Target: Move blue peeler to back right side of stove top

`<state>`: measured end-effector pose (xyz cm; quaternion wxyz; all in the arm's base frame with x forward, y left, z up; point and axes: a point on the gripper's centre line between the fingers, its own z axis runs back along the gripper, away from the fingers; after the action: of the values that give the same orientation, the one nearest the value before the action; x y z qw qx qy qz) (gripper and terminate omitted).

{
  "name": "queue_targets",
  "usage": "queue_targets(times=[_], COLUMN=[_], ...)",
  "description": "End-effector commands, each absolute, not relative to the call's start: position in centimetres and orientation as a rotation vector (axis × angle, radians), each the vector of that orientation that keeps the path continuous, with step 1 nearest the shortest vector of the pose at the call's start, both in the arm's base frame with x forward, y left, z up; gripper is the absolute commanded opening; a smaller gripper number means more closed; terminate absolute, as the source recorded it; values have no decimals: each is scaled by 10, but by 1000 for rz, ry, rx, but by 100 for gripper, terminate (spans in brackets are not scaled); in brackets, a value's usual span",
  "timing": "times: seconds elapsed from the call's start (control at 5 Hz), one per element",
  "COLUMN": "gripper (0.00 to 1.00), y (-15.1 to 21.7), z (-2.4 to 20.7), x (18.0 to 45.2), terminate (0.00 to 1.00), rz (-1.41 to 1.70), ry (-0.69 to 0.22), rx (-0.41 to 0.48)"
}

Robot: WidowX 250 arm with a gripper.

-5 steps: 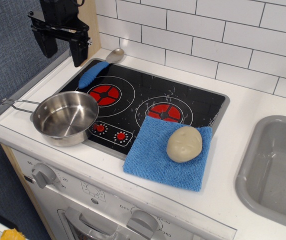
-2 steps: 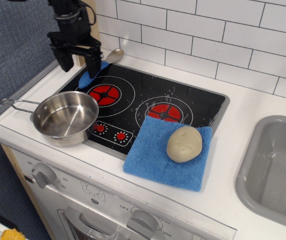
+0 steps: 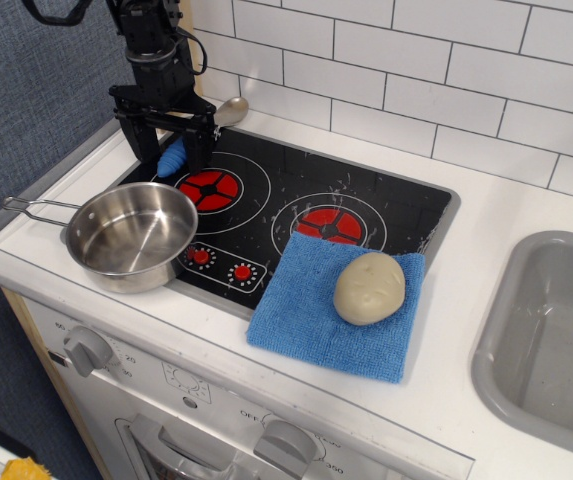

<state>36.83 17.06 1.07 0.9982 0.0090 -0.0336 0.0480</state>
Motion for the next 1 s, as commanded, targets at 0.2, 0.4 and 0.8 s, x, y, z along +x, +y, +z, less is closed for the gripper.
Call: queue_targets(times=[0.2, 0.4, 0.8], gripper=[0, 0, 0], y=[165, 163, 94], z=[13, 43, 134], x=[369, 367, 371], terminate=[0, 0, 0], rz=[87, 112, 15], ry=[-44, -129, -350], rx=[52, 107, 142])
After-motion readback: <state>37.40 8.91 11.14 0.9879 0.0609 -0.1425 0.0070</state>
